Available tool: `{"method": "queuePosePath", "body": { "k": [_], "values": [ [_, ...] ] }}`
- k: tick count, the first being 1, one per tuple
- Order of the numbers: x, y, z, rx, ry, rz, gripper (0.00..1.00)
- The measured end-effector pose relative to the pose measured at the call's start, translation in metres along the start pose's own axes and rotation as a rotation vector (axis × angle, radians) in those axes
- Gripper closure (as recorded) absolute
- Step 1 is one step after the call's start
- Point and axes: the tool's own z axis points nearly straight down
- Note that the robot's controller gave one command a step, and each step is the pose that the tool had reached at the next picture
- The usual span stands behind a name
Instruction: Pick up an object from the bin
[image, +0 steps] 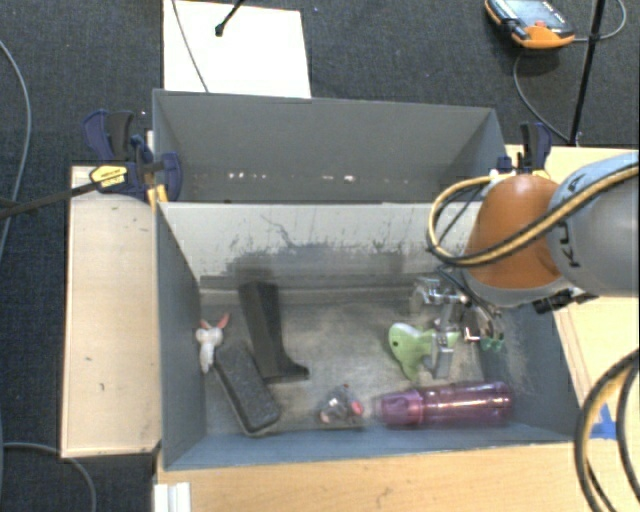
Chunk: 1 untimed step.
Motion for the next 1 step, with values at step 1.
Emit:
{"method": "queuePosePath", "body": {
  "k": [1],
  "values": [
    [-0.0213, -0.0029, 0.0004, -0.001, -0.007, -0.006, 1.00]
  ]
}}
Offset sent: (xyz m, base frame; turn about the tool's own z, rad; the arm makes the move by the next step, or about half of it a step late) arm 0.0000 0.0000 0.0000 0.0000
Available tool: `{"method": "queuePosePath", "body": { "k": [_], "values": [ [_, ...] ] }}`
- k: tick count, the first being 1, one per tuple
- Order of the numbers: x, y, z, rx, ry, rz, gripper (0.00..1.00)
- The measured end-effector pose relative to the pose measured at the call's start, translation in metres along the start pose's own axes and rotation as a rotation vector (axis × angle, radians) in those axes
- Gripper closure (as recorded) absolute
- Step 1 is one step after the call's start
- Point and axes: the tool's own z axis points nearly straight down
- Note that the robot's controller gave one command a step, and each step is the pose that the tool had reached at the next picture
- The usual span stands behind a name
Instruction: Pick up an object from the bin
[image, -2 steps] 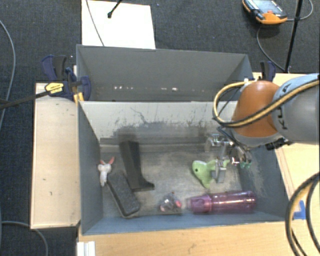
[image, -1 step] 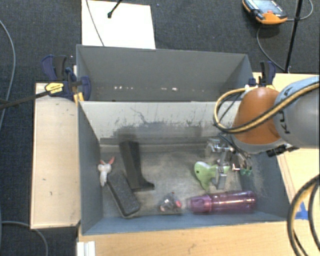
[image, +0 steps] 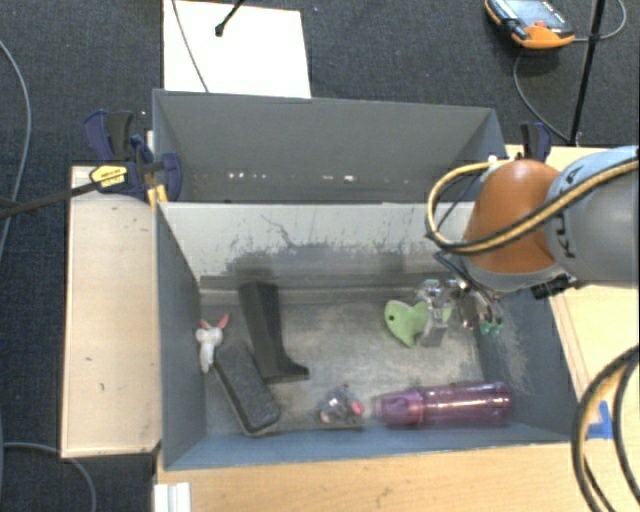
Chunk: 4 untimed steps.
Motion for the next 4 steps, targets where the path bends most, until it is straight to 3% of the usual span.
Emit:
{"method": "queuePosePath", "body": {
  "k": [2, 3, 4],
  "values": [
    [0.001, 0.000, -0.004, 0.000, 0.003, -0.001, 1.00],
    [0.003, 0.000, -0.024, -0.001, 0.009, -0.001, 1.00],
    [0.000, 0.000, -0.044, 0.000, 0.001, -0.001, 1.00]
  ]
}}
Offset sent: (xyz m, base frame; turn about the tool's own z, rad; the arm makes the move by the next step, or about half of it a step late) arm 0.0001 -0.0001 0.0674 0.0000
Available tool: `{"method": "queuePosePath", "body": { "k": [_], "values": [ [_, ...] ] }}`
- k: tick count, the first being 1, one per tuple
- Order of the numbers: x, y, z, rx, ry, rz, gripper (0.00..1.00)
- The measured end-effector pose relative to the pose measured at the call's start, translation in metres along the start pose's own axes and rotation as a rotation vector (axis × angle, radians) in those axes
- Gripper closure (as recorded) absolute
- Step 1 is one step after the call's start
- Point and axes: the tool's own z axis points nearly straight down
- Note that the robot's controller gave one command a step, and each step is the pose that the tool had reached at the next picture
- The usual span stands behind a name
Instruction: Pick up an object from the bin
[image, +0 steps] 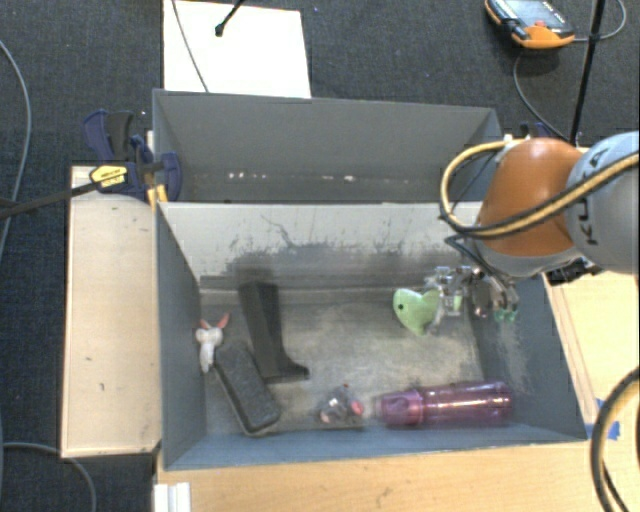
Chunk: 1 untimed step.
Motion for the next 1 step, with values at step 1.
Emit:
{"method": "queuePosePath", "body": {
  "k": [1],
  "values": [
    [-0.0015, -0.0001, -0.0115, 0.001, -0.005, 0.000, 1.00]
  ]
}}
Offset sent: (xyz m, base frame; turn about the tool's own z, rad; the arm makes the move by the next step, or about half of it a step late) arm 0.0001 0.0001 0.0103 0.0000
